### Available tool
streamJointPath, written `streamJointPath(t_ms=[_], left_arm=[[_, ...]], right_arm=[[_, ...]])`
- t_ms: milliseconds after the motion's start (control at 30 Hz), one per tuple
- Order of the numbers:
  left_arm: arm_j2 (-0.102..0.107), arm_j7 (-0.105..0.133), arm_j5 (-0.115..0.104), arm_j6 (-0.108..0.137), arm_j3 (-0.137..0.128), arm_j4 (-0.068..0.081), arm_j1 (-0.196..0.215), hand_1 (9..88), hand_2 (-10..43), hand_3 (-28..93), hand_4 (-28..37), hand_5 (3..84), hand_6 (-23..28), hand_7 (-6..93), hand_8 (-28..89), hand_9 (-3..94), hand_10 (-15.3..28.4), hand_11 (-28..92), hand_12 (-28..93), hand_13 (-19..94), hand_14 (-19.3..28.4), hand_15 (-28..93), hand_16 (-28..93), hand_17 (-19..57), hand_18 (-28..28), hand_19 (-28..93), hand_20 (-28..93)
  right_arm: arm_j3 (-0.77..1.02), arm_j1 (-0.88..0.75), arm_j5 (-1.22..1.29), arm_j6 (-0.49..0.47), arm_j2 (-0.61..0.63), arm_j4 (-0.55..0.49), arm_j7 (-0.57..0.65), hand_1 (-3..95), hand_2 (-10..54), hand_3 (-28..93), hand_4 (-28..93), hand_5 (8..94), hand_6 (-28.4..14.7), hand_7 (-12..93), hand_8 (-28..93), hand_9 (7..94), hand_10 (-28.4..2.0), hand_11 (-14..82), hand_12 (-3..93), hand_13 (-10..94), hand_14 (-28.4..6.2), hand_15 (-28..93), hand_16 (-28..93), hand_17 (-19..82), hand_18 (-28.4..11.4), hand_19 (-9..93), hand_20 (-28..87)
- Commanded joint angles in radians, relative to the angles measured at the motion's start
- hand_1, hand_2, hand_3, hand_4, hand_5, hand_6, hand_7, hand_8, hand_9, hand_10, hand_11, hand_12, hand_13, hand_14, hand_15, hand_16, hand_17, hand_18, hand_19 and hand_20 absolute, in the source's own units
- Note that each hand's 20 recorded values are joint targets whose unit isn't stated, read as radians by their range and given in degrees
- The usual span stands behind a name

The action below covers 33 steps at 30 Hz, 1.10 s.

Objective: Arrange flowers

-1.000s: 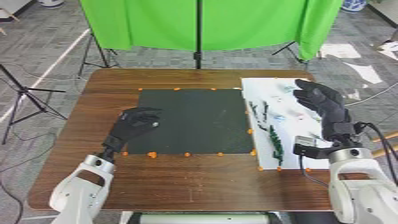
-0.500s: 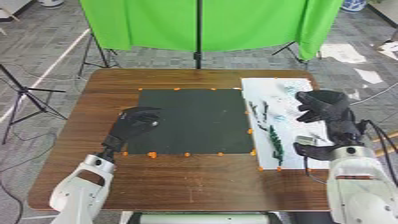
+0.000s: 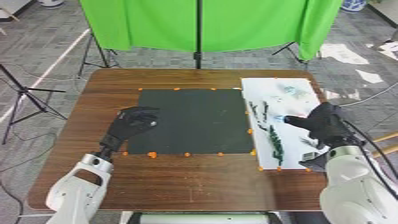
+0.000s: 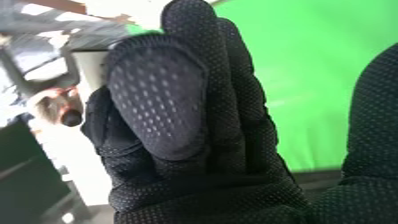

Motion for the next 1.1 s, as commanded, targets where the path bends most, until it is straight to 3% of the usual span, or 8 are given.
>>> streamJointPath(t_ms=[33,433,800,1100], left_arm=[[0.016,-0.021,-0.013,0.01,0.002,-0.007,0.025,38.7,-2.6,57,-12.8,52.0,5.1,16.7,-7,53.1,13.9,25,14,43,19.2,29,-2,9.6,15.6,23,22],[0.029,-0.035,-0.019,0.007,0.009,-0.014,0.031,38.7,-2.6,57,-12.8,51.9,5.1,16.6,-6,53.0,14.0,25,14,43,19.4,29,-2,9.6,15.6,23,22],[0.047,-0.046,-0.025,0.009,0.013,-0.017,0.028,38.6,-2.5,57,-12.9,52.0,5.1,16.6,-6,52.8,14.1,25,14,43,19.4,30,-2,9.5,15.5,23,22],[0.048,-0.049,-0.029,0.01,0.013,-0.019,0.029,38.5,-2.3,57,-12.9,51.8,5.2,16.5,-6,52.8,14.1,25,14,43,19.4,29,-2,9.5,15.6,23,22]], right_arm=[[-0.073,0.074,-0.096,-0.172,-0.008,0.052,0.055,34.9,-9.5,51,-23,74.7,-5.6,16,-5,87.9,-15.1,20.0,23.5,94,-2.7,51,26,61,-15.9,93,49],[-0.166,0.16,-0.079,-0.337,-0.056,0.121,0.137,38.4,-9.5,51,-19,74.5,-6.4,16,-5,88.7,-15.2,20.6,23.9,94,-1.3,54,24,63,-13.9,93,48],[-0.272,0.262,-0.025,-0.393,-0.097,0.207,0.173,38.3,-9.5,51,-17,74.5,-7.0,16,-4,89.2,-15.4,20.5,23.9,94,-1.1,55,24,64,-13.0,93,47],[-0.288,0.273,0.009,-0.421,-0.121,0.218,0.194,37.0,-9.5,52,-16,75.3,-7.3,16,-4,89.9,-15.5,21.0,24.2,94,-1.1,55,23,64,-12.6,93,47]])
